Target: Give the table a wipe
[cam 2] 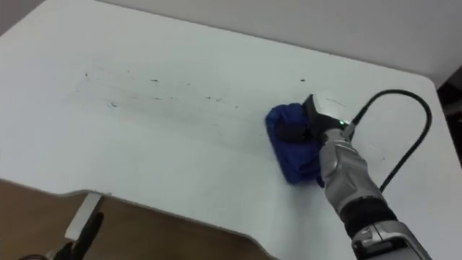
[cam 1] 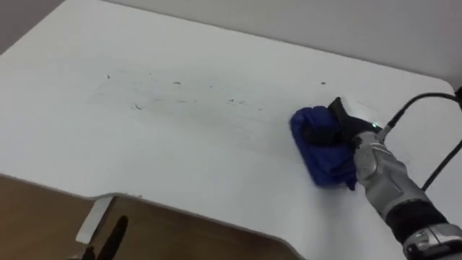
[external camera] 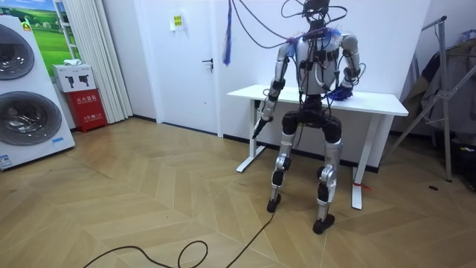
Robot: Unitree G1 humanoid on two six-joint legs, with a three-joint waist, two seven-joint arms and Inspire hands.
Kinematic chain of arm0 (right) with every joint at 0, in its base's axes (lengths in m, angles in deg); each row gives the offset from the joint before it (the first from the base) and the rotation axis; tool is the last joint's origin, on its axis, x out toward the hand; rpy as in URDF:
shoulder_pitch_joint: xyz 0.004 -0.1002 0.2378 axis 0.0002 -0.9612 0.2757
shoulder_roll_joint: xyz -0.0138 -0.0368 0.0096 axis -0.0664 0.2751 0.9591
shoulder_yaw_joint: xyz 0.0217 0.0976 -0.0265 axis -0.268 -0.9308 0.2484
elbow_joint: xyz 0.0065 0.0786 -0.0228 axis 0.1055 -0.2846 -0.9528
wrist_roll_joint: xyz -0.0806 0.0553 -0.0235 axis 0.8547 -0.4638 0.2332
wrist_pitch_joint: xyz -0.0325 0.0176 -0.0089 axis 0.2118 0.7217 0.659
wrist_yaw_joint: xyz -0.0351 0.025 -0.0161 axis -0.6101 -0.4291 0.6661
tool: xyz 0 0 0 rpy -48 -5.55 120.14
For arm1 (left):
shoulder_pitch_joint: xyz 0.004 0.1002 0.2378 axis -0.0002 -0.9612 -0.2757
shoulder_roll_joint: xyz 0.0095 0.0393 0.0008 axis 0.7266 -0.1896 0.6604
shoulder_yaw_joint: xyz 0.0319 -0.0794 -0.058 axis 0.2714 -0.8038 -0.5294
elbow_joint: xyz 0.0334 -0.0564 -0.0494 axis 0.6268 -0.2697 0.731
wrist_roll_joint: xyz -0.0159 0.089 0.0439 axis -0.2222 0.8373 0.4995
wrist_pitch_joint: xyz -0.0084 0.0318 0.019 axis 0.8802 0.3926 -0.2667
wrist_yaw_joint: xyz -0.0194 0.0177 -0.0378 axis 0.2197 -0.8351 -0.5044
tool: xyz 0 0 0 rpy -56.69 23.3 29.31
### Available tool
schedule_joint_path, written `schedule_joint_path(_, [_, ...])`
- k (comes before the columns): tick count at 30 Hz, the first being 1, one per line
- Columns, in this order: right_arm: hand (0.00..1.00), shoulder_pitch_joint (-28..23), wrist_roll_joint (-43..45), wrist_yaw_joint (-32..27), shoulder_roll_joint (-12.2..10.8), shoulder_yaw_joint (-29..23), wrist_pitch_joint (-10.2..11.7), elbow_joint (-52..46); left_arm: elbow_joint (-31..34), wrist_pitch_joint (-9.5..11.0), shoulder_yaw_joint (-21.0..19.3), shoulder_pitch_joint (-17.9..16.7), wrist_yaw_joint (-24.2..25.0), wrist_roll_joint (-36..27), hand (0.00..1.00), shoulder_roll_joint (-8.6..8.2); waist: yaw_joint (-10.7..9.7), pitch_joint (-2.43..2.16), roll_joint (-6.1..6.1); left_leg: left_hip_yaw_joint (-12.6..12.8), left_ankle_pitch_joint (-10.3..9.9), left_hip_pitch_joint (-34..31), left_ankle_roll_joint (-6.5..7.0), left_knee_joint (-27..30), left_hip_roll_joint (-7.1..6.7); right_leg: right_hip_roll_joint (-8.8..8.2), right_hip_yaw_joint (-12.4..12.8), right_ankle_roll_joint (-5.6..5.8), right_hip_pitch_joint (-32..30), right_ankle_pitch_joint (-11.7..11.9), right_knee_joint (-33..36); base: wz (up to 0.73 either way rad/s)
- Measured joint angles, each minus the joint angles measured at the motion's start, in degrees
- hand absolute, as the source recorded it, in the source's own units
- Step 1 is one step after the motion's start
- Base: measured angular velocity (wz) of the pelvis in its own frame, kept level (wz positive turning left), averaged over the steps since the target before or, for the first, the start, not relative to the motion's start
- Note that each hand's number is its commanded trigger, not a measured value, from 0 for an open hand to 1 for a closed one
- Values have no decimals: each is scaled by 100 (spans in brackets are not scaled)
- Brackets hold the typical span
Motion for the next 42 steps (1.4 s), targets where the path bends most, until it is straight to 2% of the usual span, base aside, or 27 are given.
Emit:
schedule_joint_path(1, [100,-218,-133,-131,9,-290,207,98,-6,-25,-180,-106,4,195,0,4,-22,5,1,-125,0,14,0,4,-16,16,5,2,100,1,-23,61])
schedule_joint_path(4, [100,-779,-207,-469,27,-824,581,302,-7,-16,-380,-377,48,428,0,85,-191,22,49,-295,-5,232,9,-14,-88,13,3,31,515,13,-161,55])
schedule_joint_path(5, [100,-871,-207,-526,28,-899,614,302,-7,-17,-418,-406,79,433,0,101,-211,16,58,-295,-9,256,15,-16,-88,8,0,90,540,32,-169,21])
schedule_joint_path(7, [100,-1050,-235,-612,35,-1119,638,317,-12,-14,-572,-399,143,545,0,104,-401,20,91,-330,-26,314,44,-13,-118,-4,-62,340,694,144,-229,12])
schedule_joint_path(10, [100,-1061,-410,-626,59,-1069,591,401,-59,34,-534,-235,148,531,0,99,-430,-30,181,-280,-47,373,81,5,-141,-47,-98,459,718,217,-225,-14])
schedule_joint_path(11, [100,-1015,-460,-628,60,-1002,531,412,-61,34,-482,-191,138,529,0,93,-430,-29,197,-269,-48,379,82,14,-143,-49,-117,468,715,226,-223,-23])
schedule_joint_path(13, [100,-645,-610,-596,-12,-637,165,483,-138,33,-303,92,96,468,0,54,-401,-34,242,-248,-105,329,180,99,-143,-49,-145,474,672,236,-224,-29])
schedule_joint_path(14, [100,-538,-622,-571,-50,-571,56,503,-190,32,-268,198,92,431,0,16,-368,-32,250,-238,-113,310,195,95,-144,-48,-135,476,642,234,-224,-49])
schedule_joint_path(16, [100,125,-634,-322,-332,-151,-343,515,-442,30,-201,643,52,357,0,-174,-215,-51,272,-130,-99,89,237,85,-138,-27,-83,514,288,249,-204,-78])
schedule_joint_path(17, [100,338,-632,-236,-408,20,-423,528,-528,15,-201,763,48,350,0,-224,-213,-69,244,-133,-73,3,276,84,-131,-1,-24,481,167,292,-196,-62])
schedule_joint_path(18, [100,763,-599,-72,-556,303,-544,624,-740,-21,-170,1059,49,346,0,-331,-212,-72,235,-136,27,-169,316,40,-119,27,14,431,-49,358,-195,-22])
schedule_joint_path(19, [100,1196,-605,71,-639,477,-600,783,-931,-27,-38,1270,76,342,0,-427,-170,-69,244,-152,163,-316,209,-19,-103,48,30,409,-228,399,-197,-6])
schedule_joint_path(21, [100,1779,-680,216,-728,608,-541,1220,-967,-33,94,1533,117,347,0,-556,-17,-48,230,-182,288,-521,7,-41,-78,64,-1,397,-443,439,-202,16])
schedule_joint_path(22, [100,2093,-775,252,-715,570,-499,1496,-940,-33,153,1602,125,352,0,-570,97,-19,175,-219,332,-683,-5,-21,-81,63,-36,387,-586,472,-213,22])
schedule_joint_path(23, [100,2200,-783,264,-704,519,-489,1585,-945,-40,153,1603,126,349,0,-549,156,0,155,-262,349,-749,-6,-22,-89,60,-71,381,-635,483,-213,29])
schedule_joint_path(25, [100,2347,-908,243,-525,299,-409,1791,-952,-167,156,1439,148,306,0,-367,205,26,101,-489,365,-946,-2,26,-127,48,-321,378,-710,487,-226,46])
schedule_joint_path(26, [100,2314,-973,238,-446,260,-352,1811,-952,-202,155,1372,149,295,0,-313,199,26,101,-527,365,-961,-2,32,-135,41,-393,378,-699,486,-229,50])
schedule_joint_path(28, [100,1826,-1050,144,-50,-38,-58,1707,-950,-243,89,1109,162,299,0,-119,100,36,118,-647,361,-971,4,103,-195,-20,-813,403,-491,466,-231,66])
schedule_joint_path(29, [100,1650,-1045,105,62,-123,23,1707,-947,-246,63,1051,175,325,0,-83,21,36,129,-649,359,-963,23,125,-224,-42,-870,418,-409,454,-231,80])
schedule_joint_path(31, [100,1037,-1016,65,380,-665,209,1707,-944,-238,-106,818,322,435,0,110,-117,31,121,-615,319,-744,106,133,-317,-132,-919,499,-89,401,-233,44])
schedule_joint_path(33, [100,516,-1033,13,573,-902,263,1597,-894,-237,-177,656,417,519,0,266,-198,57,178,-589,235,-497,143,135,-335,-156,-918,508,158,395,-235,-3])
schedule_joint_path(35, [100,135,-1106,2,660,-976,265,1470,-893,-229,-157,627,463,510,0,386,-326,57,201,-580,181,-252,145,132,-336,-156,-914,512,389,392,-236,-6])
schedule_joint_path(36, [100,-44,-1115,-3,673,-964,265,1413,-892,-190,-129,629,468,504,0,400,-397,37,237,-554,152,-102,145,110,-335,-156,-907,531,519,381,-239,-20])
schedule_joint_path(37, [100,-125,-1104,-7,673,-920,250,1336,-884,-130,-119,650,464,468,0,365,-435,-10,287,-465,141,-5,143,89,-321,-159,-882,547,563,370,-251,-32])
schedule_joint_path(38, [100,-121,-1098,-1,673,-895,233,1299,-885,-86,-108,675,464,376,0,328,-446,-19,318,-400,140,46,142,77,-312,-158,-844,548,581,369,-269,-48])
schedule_joint_path(41, [100,-28,-1067,-23,573,-552,99,1081,-888,50,-32,898,458,-128,0,122,-426,-42,403,-119,156,189,118,-48,-267,-131,-494,598,568,315,-350,-60])
schedule_joint_path(42, [100,140,-1050,-19,476,-367,-51,1070,-907,66,22,958,459,-163,0,28,-423,-73,451,3,167,193,97,-70,-213,-101,-347,585,472,313,-319,-62])
